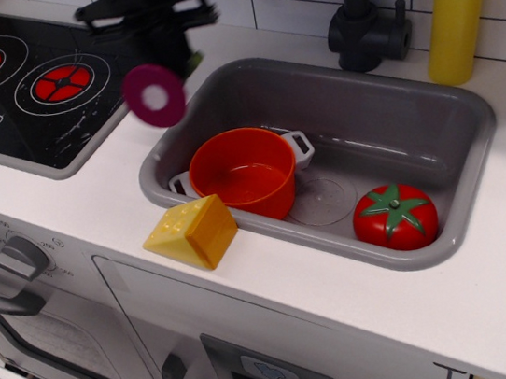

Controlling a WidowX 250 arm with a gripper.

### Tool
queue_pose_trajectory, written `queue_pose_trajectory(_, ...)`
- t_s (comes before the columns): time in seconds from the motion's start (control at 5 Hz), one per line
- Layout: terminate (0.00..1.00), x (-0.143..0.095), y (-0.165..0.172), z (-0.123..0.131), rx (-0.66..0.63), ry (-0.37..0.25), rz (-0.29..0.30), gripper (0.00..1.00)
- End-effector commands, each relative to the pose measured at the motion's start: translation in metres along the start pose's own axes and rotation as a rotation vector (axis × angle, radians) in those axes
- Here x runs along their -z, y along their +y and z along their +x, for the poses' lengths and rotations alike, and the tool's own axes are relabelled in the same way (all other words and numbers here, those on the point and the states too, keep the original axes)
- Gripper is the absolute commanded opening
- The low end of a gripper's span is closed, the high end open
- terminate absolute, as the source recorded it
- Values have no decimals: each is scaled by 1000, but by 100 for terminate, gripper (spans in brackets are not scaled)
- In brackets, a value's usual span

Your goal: Put beet in pot sink

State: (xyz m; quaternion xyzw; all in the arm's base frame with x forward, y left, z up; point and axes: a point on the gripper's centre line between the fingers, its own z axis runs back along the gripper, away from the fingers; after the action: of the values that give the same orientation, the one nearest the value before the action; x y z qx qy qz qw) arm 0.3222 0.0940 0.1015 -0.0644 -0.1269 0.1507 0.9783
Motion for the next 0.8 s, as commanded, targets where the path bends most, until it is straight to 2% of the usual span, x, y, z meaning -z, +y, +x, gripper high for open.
queue_pose_trajectory(0.0, 0, 14, -32, 7, 15, -180, 49, 0)
queue_pose_trajectory(0.4, 0, 30, -35, 1, 76, -294, 21, 0)
queue_pose_trajectory(0.6, 0, 35, -37, 4, 78, -314, 22, 0)
